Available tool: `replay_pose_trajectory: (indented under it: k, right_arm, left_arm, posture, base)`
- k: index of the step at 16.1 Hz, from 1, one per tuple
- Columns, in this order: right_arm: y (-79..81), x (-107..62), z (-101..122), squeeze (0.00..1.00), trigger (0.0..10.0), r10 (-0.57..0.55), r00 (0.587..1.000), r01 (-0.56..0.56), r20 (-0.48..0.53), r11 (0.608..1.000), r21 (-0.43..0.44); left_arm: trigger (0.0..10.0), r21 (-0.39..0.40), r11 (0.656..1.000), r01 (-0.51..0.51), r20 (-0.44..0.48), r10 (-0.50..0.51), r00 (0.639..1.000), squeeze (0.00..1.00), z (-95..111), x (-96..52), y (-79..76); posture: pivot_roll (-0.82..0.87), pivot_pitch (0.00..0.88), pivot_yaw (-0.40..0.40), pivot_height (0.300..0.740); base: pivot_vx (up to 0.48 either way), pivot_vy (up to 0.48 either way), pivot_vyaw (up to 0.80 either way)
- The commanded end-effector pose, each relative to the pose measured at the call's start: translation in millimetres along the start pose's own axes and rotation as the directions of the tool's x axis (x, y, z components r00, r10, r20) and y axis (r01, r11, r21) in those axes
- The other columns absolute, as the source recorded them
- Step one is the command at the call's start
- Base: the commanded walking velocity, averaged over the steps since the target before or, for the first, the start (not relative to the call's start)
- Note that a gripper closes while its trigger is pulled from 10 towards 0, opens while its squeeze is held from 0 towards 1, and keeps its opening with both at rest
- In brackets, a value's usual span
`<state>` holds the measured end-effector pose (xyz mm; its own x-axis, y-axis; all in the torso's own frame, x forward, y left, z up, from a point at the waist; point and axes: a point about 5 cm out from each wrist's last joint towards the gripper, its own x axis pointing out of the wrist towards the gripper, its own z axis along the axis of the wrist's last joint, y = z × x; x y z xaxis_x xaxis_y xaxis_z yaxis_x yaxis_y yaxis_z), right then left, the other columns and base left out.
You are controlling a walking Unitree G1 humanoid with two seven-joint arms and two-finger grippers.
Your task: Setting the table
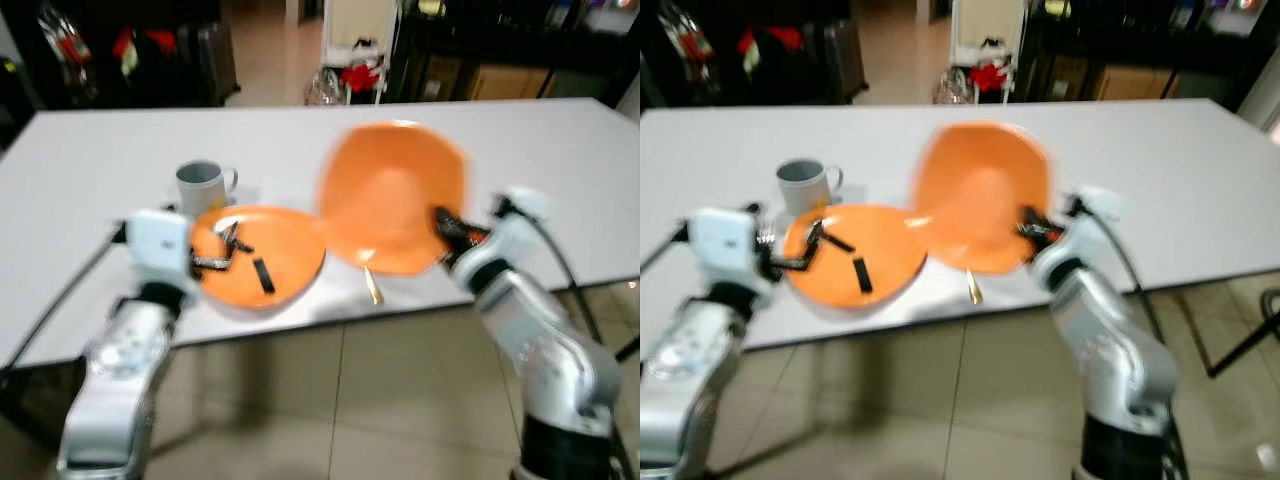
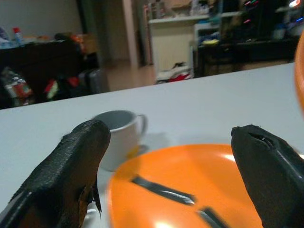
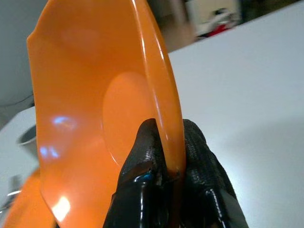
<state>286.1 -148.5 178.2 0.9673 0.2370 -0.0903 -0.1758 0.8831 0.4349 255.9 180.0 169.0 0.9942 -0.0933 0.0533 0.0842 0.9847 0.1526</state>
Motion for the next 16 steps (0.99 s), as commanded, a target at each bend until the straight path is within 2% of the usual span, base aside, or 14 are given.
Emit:
replay_pose_trajectory:
  k: [1,6,8,10,14,16]
  right_arm:
    - [-10.0,-3.8,10,0.0,10.0,-0.028,0.999,0.028,0.03,1.0,-0.006]
    - [-6.9,-1.9,7,0.0,10.0,0.006,1.0,-0.006,0.0,1.0,-0.024]
    - [-3.6,-1.4,6,0.0,10.0,0.033,0.999,-0.034,-0.014,0.998,-0.047]
    - [-0.5,-0.9,5,0.0,10.0,0.061,0.998,-0.061,-0.022,0.998,-0.024]
    - [-4.4,2.8,7,0.0,10.0,0.042,0.999,-0.042,-0.011,0.999,0.02]
    - [-9.7,6.3,13,0.0,10.0,0.015,1.0,-0.015,0.009,1.0,0.013]
  left_arm:
    - [10.0,-0.009,0.999,0.036,0.013,-0.036,0.999,0.0,3,1.6,-10.1]
    - [10.0,-0.006,0.999,0.04,0.016,-0.04,0.999,0.0,4,2.0,-9.4]
    - [10.0,-0.001,0.999,0.034,0.017,-0.034,0.999,0.0,4,0.7,-7.3]
    - [10.0,0.006,1.0,0.03,0.018,-0.03,0.999,0.0,4,-1.1,-6.3]
    - [10.0,0.01,0.999,0.035,0.031,-0.035,0.999,0.0,6,-5.1,-3.4]
    - [10.0,0.013,0.998,0.057,0.039,-0.057,0.998,0.0,8,-6.1,-3.8]
  posture:
    - [-0.05,0.0,-0.037,0.74]
    - [-0.04,0.0,-0.04,0.74]
    - [-0.04,0.0,-0.043,0.74]
    - [-0.03,0.0,-0.047,0.74]
    - [-0.02,0.0,-0.054,0.74]
    - [-0.01,0.0,-0.053,0.74]
  base:
    - [0.405,0.0,0.0]
    - [0.407,0.0,0.0]
    - [0.405,0.0,0.66]
    - [0.398,0.0,0.8]
    - [0.345,0.0,0.0]
    - [0.0,0.0,0.0]
